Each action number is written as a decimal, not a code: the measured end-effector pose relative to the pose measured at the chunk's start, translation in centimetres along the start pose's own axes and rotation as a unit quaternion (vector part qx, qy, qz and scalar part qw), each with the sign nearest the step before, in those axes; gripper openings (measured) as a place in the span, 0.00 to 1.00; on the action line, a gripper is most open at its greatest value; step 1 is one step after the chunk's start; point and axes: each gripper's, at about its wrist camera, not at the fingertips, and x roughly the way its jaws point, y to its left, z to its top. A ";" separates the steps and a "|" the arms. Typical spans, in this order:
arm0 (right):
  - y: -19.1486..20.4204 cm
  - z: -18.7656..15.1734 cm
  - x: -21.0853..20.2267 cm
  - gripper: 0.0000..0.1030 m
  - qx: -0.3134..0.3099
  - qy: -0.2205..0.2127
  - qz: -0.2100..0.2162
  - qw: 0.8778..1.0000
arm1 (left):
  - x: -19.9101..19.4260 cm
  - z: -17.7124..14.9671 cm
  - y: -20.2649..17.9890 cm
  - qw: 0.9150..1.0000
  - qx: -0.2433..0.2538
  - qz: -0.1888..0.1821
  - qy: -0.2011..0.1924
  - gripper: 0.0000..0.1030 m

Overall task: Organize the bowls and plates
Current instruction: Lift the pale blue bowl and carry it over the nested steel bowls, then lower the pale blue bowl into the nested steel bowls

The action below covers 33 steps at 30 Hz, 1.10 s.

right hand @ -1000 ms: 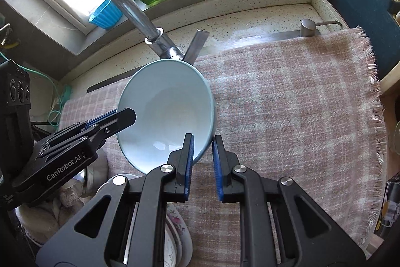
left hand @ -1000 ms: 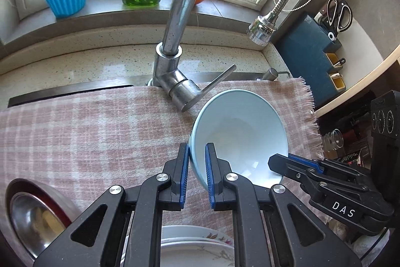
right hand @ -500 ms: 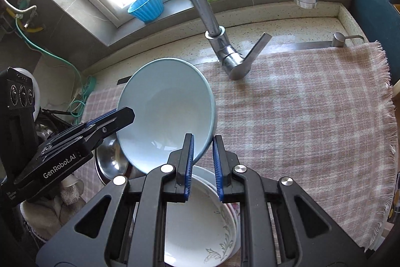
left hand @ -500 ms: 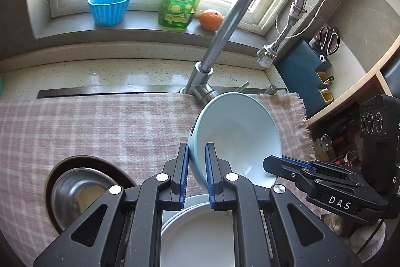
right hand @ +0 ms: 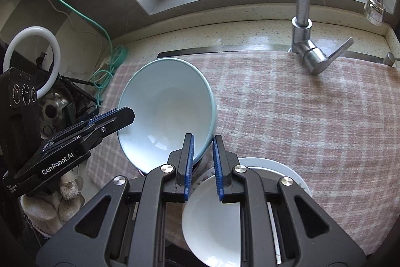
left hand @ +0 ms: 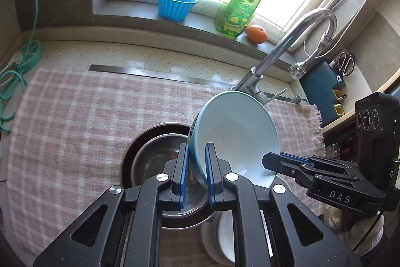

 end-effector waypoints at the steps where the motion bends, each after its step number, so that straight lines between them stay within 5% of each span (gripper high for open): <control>1: 0.4 0.0 0.5 0.15 -0.003 0.004 0.000 1.000 | 0.1 -0.2 0.6 1.000 -0.006 0.002 0.003 0.11; 22: 1.8 -1.0 6.7 0.15 -0.011 0.070 0.000 0.997 | 2.5 -3.1 5.0 0.997 -0.046 0.022 0.054 0.11; 33: 2.4 -1.0 6.1 0.16 -0.036 0.055 -0.009 0.998 | 2.3 -3.1 5.2 0.998 -0.040 0.029 0.044 0.11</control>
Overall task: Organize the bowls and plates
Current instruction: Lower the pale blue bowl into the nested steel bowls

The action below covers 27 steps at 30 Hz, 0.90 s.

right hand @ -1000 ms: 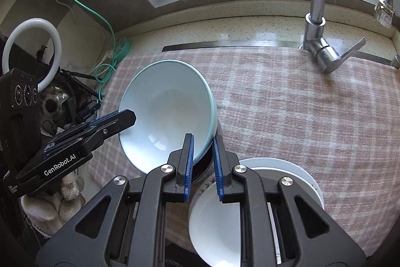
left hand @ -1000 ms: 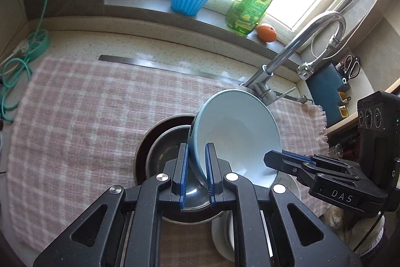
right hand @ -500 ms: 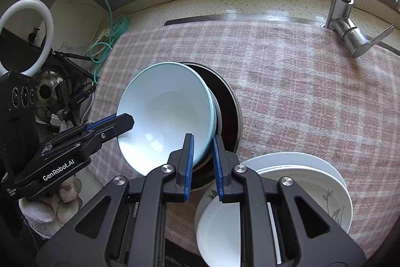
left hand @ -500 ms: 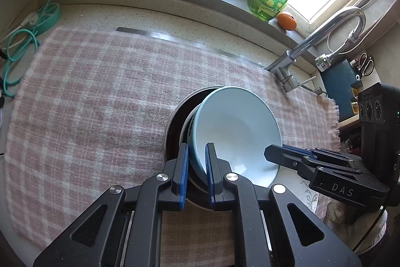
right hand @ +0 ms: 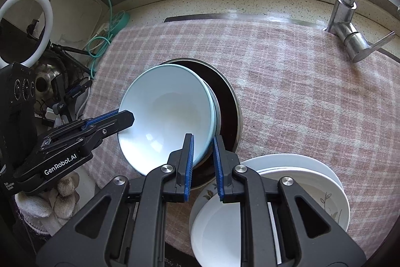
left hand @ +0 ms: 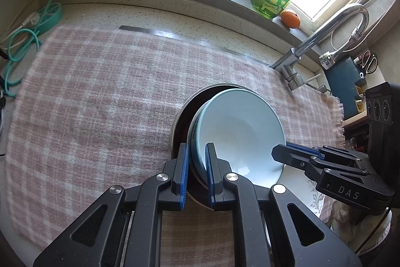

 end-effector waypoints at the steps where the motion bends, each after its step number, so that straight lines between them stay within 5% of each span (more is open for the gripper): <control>1: 0.0 0.0 -0.2 0.16 0.000 -0.004 0.004 1.000 | -0.2 -0.1 0.1 1.000 0.000 0.000 -0.001 0.12; 8: -0.9 -0.4 -2.4 0.34 0.014 -0.035 0.030 0.999 | -2.1 -0.5 0.7 1.000 0.002 -0.004 -0.028 0.12; 15: -2.8 -0.7 -3.9 0.35 0.043 -0.064 0.034 0.996 | -3.1 -0.8 2.2 0.999 -0.032 -0.011 -0.042 0.12; 27: -4.8 -0.9 -0.8 0.34 0.075 -0.027 0.036 0.996 | -0.1 -1.3 3.0 0.998 -0.059 -0.022 -0.008 0.12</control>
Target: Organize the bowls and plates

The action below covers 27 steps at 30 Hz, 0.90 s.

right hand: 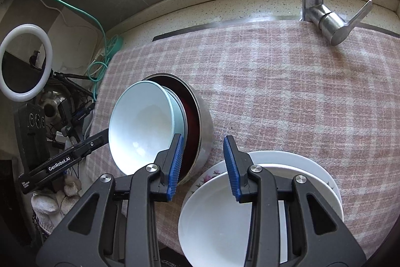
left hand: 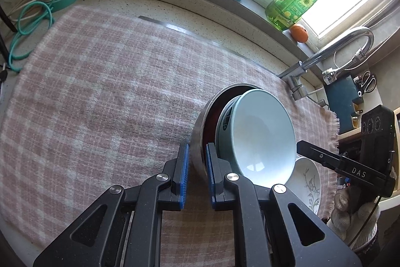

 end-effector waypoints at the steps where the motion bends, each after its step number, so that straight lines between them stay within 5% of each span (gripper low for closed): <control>1: -0.1 0.0 0.2 0.34 0.003 0.001 -0.001 1.000 | 0.2 0.0 0.0 1.000 -0.002 -0.003 0.003 0.12; 16: -0.1 0.2 2.2 0.12 0.008 0.029 0.014 0.999 | 2.1 0.3 0.6 0.999 -0.012 -0.027 0.020 0.09; 27: 0.8 0.2 2.0 0.12 -0.008 0.024 -0.003 1.000 | 2.0 0.5 -0.2 1.000 0.017 -0.008 0.014 0.06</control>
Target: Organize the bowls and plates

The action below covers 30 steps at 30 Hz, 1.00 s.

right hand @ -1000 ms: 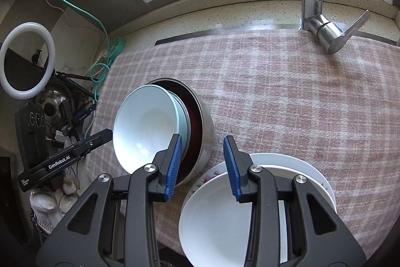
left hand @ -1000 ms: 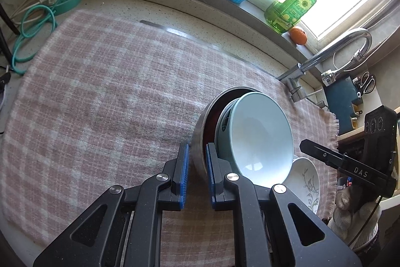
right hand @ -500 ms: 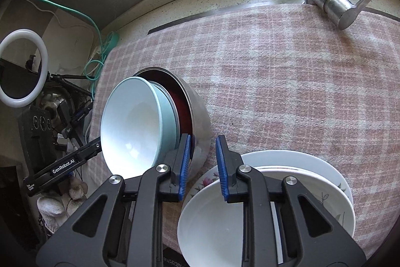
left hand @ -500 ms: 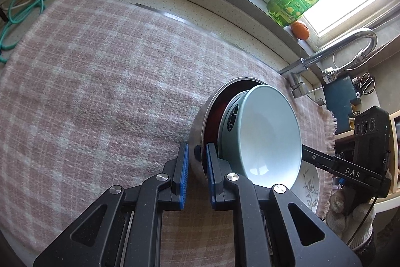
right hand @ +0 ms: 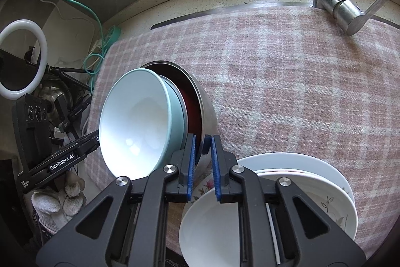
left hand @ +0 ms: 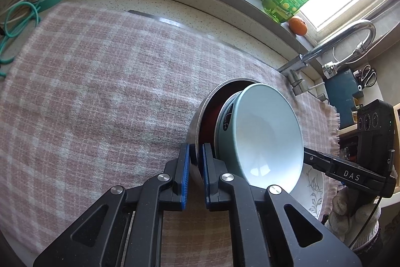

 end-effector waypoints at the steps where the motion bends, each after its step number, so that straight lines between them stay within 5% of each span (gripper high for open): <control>1: 0.1 0.0 -0.1 0.12 -0.001 0.000 0.000 1.000 | -0.1 0.0 -0.1 1.000 0.002 0.002 -0.001 0.06; 12: 0.8 -0.7 -3.2 0.12 -0.003 -0.026 0.006 1.000 | -2.4 -0.2 -1.3 1.000 0.014 0.000 -0.022 0.06; 30: -3.3 -7.1 -13.1 0.12 0.022 -0.081 -0.021 0.996 | -4.2 -3.9 -10.3 0.995 0.086 -0.041 -0.026 0.06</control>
